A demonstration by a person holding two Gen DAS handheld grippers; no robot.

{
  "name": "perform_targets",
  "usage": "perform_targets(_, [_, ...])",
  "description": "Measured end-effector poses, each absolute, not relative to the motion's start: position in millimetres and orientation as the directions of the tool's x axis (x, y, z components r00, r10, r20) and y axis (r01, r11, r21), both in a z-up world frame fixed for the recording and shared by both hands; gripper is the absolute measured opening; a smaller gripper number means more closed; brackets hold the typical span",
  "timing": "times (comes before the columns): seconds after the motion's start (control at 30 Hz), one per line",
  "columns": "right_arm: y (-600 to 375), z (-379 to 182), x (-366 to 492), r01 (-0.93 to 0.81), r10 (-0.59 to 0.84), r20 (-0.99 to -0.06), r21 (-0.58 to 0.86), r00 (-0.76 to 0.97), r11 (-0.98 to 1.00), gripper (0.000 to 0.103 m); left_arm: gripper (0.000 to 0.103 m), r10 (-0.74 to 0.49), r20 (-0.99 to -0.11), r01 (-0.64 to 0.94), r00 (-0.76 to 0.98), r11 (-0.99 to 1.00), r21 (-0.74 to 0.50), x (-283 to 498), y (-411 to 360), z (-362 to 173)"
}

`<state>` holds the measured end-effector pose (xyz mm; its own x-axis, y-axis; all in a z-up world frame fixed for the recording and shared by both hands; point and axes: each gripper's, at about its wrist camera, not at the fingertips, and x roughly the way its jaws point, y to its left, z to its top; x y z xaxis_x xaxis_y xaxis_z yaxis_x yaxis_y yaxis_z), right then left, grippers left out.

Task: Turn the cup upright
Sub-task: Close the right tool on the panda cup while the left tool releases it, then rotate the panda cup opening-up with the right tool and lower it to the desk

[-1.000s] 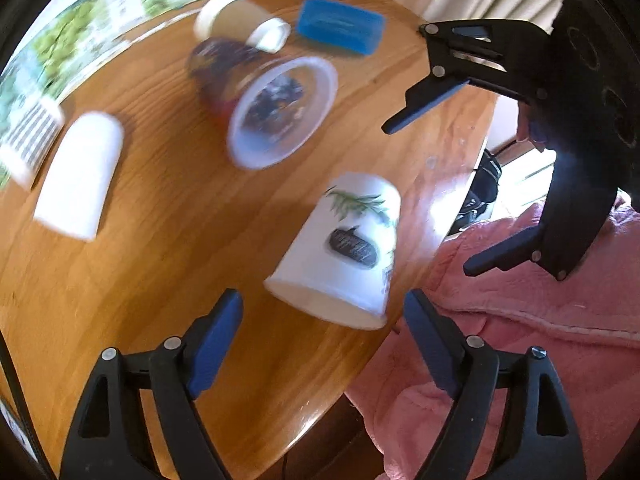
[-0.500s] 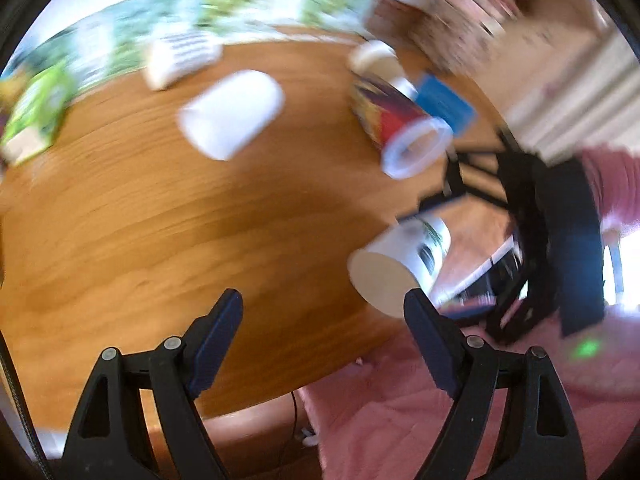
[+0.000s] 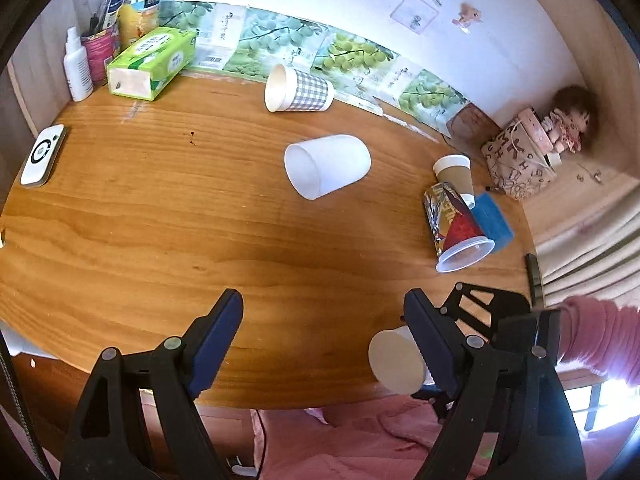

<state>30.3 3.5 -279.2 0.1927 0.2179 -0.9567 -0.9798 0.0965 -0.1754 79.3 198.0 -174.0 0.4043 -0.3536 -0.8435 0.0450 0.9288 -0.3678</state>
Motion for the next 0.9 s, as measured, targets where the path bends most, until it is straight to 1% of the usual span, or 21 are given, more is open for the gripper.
perform_targets(0.17, [2,-276,27,-0.964,0.242,-0.941,-0.193,0.235,0.186,0.072,0.085,-0.349,-0.844,0.055,0.407,0.932,-0.359,83,195,-170])
perform_targets(0.33, [-9,-265,29,-0.909,0.296,-0.904,-0.190,0.309,0.370,0.072,0.085,-0.343,-0.838,0.085,0.423,0.936,-0.340,89,188,-161])
perform_targets(0.47, [-20,-251,36,-0.825,0.349,-0.855,-0.147,0.383,0.546,0.072,0.085,-0.346,-0.835,0.104,0.427,0.936,-0.335,97,181,-155])
perform_targets(0.63, [-38,-241,58,-0.664,0.390,-0.787,-0.034,0.479,0.747,0.072,0.085,-0.351,-0.836,0.154,0.421,0.937,-0.315,106,165,-147])
perform_targets(0.73, [-48,-241,63,-0.593,0.388,-0.751,-0.005,0.535,0.805,0.072,0.085,-0.360,-0.840,0.183,0.406,0.932,-0.311,109,155,-143])
perform_targets(0.9, [-63,-241,69,-0.487,0.381,-0.692,0.049,0.613,0.872,0.072,0.085,-0.342,-0.851,0.238,0.399,0.935,-0.264,114,138,-138])
